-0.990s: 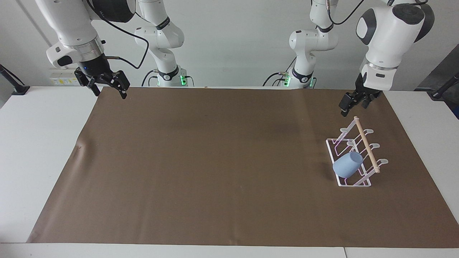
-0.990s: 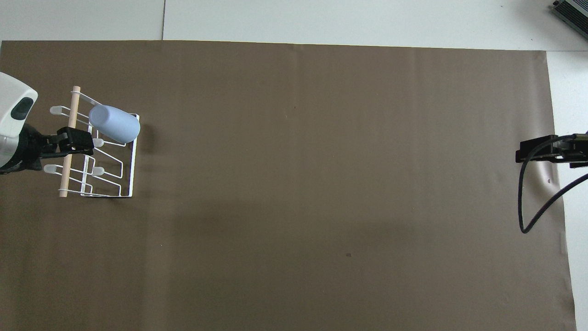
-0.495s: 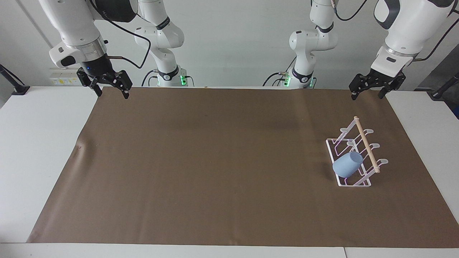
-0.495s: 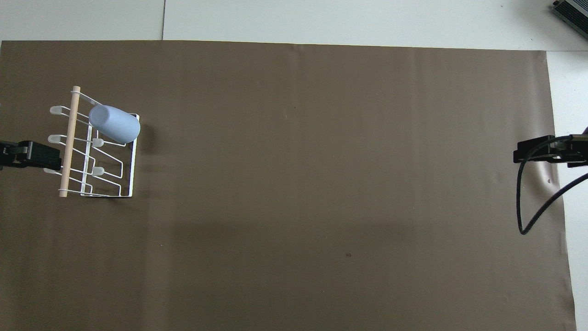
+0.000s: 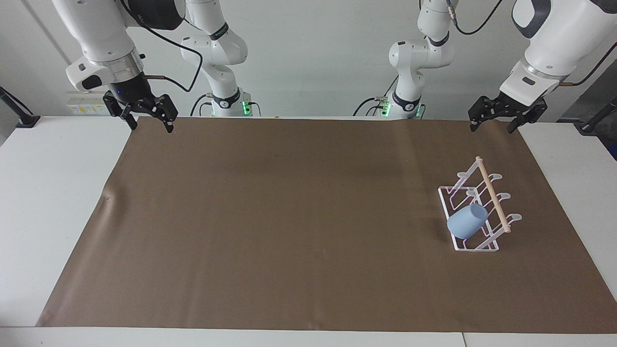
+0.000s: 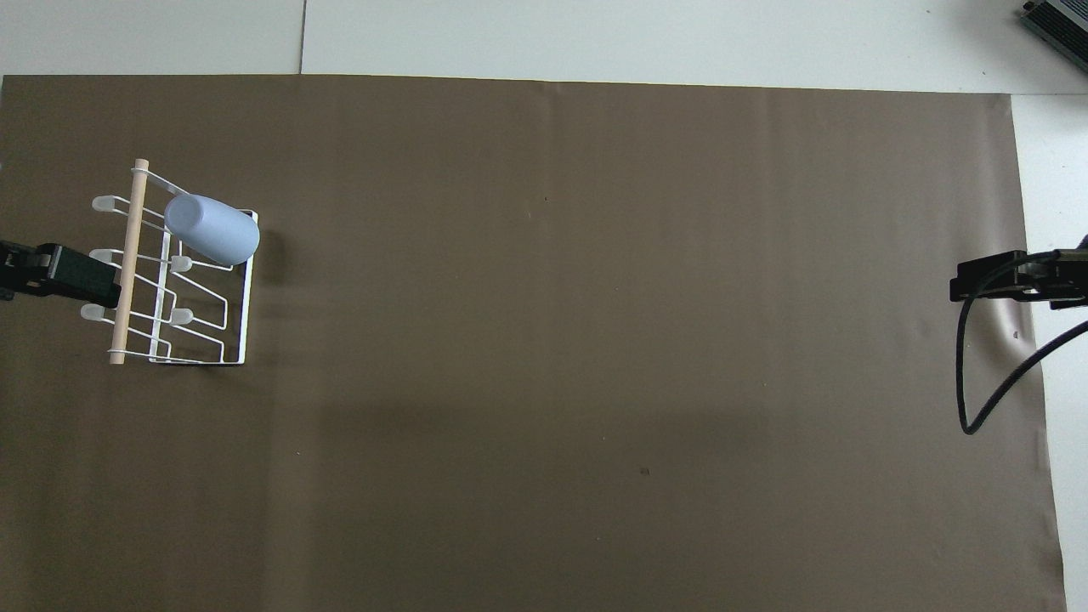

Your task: Hang cup on cup holder

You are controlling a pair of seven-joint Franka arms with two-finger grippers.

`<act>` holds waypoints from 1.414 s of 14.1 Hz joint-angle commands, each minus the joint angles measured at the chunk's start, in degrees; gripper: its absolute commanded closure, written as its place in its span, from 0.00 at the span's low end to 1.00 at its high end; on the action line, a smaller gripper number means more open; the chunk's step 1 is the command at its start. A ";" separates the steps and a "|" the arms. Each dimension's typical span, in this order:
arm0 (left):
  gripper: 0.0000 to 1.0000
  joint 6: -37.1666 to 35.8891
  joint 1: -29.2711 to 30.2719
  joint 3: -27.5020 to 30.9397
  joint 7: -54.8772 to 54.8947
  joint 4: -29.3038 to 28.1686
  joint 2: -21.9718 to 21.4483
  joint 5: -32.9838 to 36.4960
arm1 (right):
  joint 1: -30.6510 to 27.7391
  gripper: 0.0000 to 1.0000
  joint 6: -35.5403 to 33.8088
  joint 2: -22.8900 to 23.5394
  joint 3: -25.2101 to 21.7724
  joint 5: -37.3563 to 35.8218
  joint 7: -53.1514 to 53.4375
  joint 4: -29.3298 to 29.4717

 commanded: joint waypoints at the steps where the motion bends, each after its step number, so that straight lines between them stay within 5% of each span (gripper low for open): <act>1: 0.00 -1.33 -0.65 0.81 1.21 -0.18 -0.94 -1.26 | -0.34 0.00 -0.62 0.23 0.09 -0.07 -0.99 0.85; 20: 0.00 -0.98 -3.56 5.03 3.05 -1.50 -2.88 -0.82 | -0.34 0.00 0.08 0.14 0.09 0.54 0.85 0.58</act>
